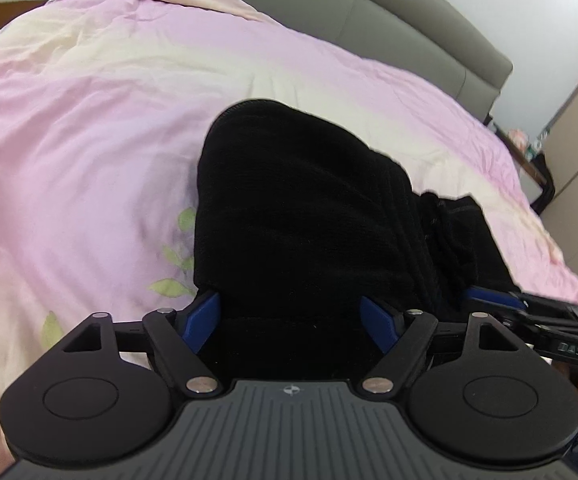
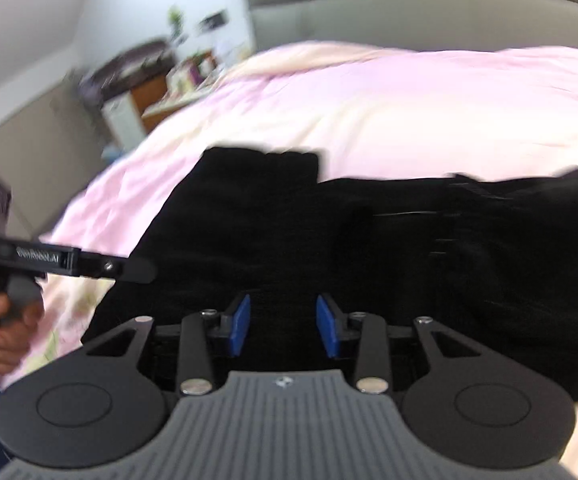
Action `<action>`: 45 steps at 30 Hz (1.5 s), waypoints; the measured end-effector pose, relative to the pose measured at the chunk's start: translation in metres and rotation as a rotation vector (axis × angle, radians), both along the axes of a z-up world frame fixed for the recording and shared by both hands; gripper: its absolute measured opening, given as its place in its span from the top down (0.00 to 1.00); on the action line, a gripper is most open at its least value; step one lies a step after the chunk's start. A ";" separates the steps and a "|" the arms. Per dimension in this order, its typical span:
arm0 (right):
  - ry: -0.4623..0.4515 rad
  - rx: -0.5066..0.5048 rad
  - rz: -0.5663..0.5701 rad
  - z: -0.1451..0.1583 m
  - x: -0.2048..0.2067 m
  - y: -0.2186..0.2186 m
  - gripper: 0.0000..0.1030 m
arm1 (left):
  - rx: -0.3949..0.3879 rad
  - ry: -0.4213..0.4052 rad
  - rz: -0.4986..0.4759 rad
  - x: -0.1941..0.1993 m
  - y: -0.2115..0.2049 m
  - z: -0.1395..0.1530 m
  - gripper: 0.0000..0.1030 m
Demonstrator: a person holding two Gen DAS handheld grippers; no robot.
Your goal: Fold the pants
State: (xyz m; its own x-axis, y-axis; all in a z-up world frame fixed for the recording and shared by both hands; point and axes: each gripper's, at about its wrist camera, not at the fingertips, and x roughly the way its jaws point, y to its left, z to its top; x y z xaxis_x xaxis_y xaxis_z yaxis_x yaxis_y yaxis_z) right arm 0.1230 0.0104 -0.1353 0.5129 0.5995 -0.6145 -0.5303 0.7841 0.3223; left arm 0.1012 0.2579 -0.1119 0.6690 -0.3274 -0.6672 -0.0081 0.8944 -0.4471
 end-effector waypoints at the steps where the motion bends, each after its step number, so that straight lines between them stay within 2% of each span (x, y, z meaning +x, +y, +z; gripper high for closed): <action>1: -0.004 -0.004 -0.023 0.003 -0.003 -0.016 0.65 | -0.016 -0.016 0.020 -0.002 0.004 0.002 0.17; 4: -0.058 -0.101 -0.082 0.012 -0.013 -0.059 0.62 | -0.041 -0.097 0.073 -0.009 0.012 0.013 0.17; 5: -0.085 -0.142 -0.098 0.014 -0.016 -0.070 0.56 | -0.026 -0.129 0.081 -0.011 0.011 0.018 0.16; 6: -0.105 -0.179 -0.113 0.015 -0.018 -0.081 0.48 | 0.011 -0.159 0.088 -0.014 0.007 0.023 0.15; 8: -0.119 -0.211 -0.143 0.018 -0.020 -0.099 0.42 | 0.105 -0.217 0.086 -0.018 -0.007 0.036 0.14; 9: -0.131 -0.216 -0.144 0.018 -0.022 -0.105 0.42 | 0.111 -0.244 0.071 -0.020 -0.014 0.042 0.13; 12: -0.229 -0.324 -0.073 0.011 -0.028 -0.098 0.37 | 0.007 -0.271 -0.002 -0.015 -0.035 0.057 0.07; 15: -0.377 -0.512 0.060 -0.010 -0.034 -0.074 0.37 | -0.066 -0.175 -0.075 0.013 -0.069 0.059 0.05; 17: -0.436 -0.564 0.127 -0.023 -0.032 -0.059 0.37 | -0.065 -0.062 -0.102 0.040 -0.099 0.050 0.05; 19: -0.469 -0.567 0.163 -0.033 -0.025 -0.050 0.37 | -0.072 0.023 -0.111 0.065 -0.127 0.040 0.07; 23: -0.509 -0.570 0.124 -0.050 -0.009 -0.044 0.39 | -0.180 0.098 -0.095 0.114 -0.163 0.024 0.10; 27: -0.481 -0.529 0.121 -0.056 -0.004 -0.056 0.41 | -0.153 0.164 -0.065 0.153 -0.191 0.010 0.10; 30: -0.511 -0.548 0.143 -0.060 -0.006 -0.061 0.41 | -0.165 0.197 -0.053 0.167 -0.204 -0.004 0.10; 33: -0.517 -0.559 0.126 -0.063 -0.002 -0.061 0.41 | -0.168 0.250 0.001 0.174 -0.214 -0.022 0.11; 36: -0.536 -0.594 0.116 -0.071 0.005 -0.054 0.41 | -0.215 0.293 0.042 0.179 -0.221 -0.037 0.12; 37: -0.538 -0.594 0.118 -0.073 0.006 -0.054 0.42 | -0.219 0.289 0.060 0.178 -0.221 -0.039 0.12; 38: -0.537 -0.591 0.125 -0.074 0.006 -0.054 0.49 | -0.222 0.278 0.069 0.178 -0.220 -0.039 0.12; 40: -0.537 -0.595 0.145 -0.078 0.008 -0.044 0.59 | -0.227 0.265 0.058 0.179 -0.218 -0.037 0.27; 41: -0.544 -0.602 0.149 -0.077 0.007 -0.045 0.62 | -0.211 0.268 0.045 0.179 -0.218 -0.036 0.51; 42: -0.550 -0.609 0.149 -0.076 0.007 -0.045 0.67 | -0.184 0.274 0.030 0.179 -0.217 -0.034 0.61; 43: -0.549 -0.608 0.146 -0.075 0.008 -0.047 0.69 | -0.156 0.261 0.015 0.176 -0.217 -0.031 0.63; 45: -0.553 -0.582 0.128 -0.071 0.009 -0.051 0.76 | -0.082 0.206 -0.020 0.168 -0.221 -0.019 0.73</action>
